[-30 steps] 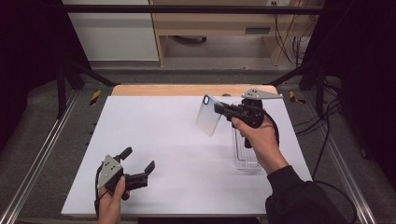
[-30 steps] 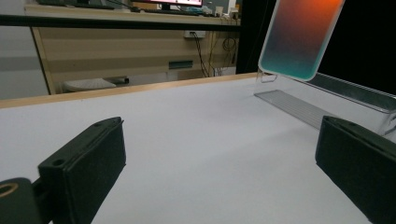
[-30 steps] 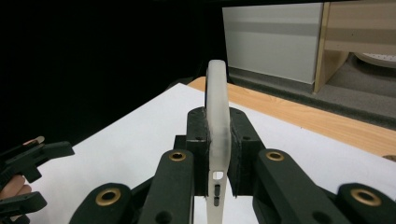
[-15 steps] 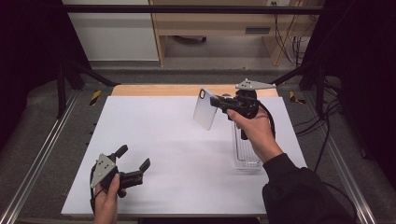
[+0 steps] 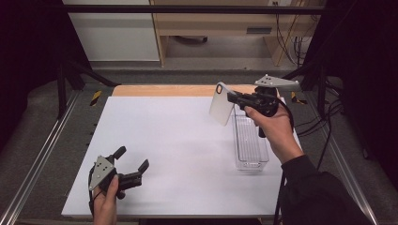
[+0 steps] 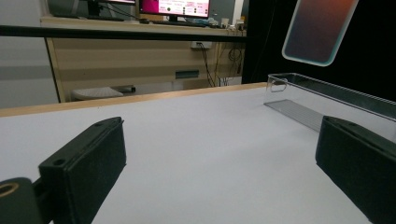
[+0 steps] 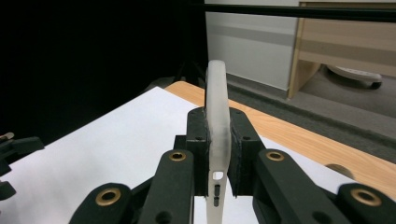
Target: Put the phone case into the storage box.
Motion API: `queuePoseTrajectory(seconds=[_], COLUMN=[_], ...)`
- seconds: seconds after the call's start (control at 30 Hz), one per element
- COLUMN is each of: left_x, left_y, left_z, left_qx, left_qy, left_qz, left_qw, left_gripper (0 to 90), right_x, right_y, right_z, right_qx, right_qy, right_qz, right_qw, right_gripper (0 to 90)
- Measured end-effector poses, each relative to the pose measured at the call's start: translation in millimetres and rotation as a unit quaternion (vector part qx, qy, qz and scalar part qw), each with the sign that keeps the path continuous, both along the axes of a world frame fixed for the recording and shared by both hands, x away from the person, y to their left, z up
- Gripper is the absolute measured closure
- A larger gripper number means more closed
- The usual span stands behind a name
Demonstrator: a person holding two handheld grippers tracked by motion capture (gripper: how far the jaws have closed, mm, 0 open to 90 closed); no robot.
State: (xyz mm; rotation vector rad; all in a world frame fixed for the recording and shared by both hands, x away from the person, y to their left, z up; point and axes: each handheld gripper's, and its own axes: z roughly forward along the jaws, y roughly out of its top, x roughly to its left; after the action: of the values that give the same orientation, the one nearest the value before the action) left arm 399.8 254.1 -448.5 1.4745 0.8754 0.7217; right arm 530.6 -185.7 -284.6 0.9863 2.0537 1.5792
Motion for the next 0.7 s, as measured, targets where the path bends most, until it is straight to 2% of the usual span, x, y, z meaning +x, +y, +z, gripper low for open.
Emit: queuePoseTrajectory(seconds=[0.27, 0.37, 0.4, 0.57, 0.7], left_x=[2.3, 2.5, 3.0, 6.9, 9.4], left_y=[3.4, 4.3, 3.9, 2.5, 2.3], left_z=[-1.8, -2.4, -2.7, -4.9, -6.1], left_qx=[0.001, 0.001, 0.0, 0.005, 0.01], left_qy=[0.001, 0.0, 0.001, 0.005, 0.007], left_qz=[0.004, 0.005, 0.005, 0.006, 0.004], left_qw=[1.0, 1.0, 1.0, 1.0, 0.9999], left_gripper=[1.5, 1.5, 1.5, 1.4, 1.4], right_x=[0.5, 5.8, 5.8, 17.3, 26.8], right_y=[-26.6, -33.9, -33.9, -44.5, -51.8], right_z=[10.3, 11.6, 11.6, 5.1, -1.7], right_qx=[0.002, -0.022, -0.022, -0.029, -0.036], right_qy=[-0.012, -0.015, -0.015, -0.011, -0.004], right_qz=[-0.018, -0.022, -0.022, -0.024, -0.039], right_qw=[0.9998, 0.9994, 0.9994, 0.9992, 0.9986], right_gripper=[81.1, 81.1, 81.1, 81.0, 81.0])
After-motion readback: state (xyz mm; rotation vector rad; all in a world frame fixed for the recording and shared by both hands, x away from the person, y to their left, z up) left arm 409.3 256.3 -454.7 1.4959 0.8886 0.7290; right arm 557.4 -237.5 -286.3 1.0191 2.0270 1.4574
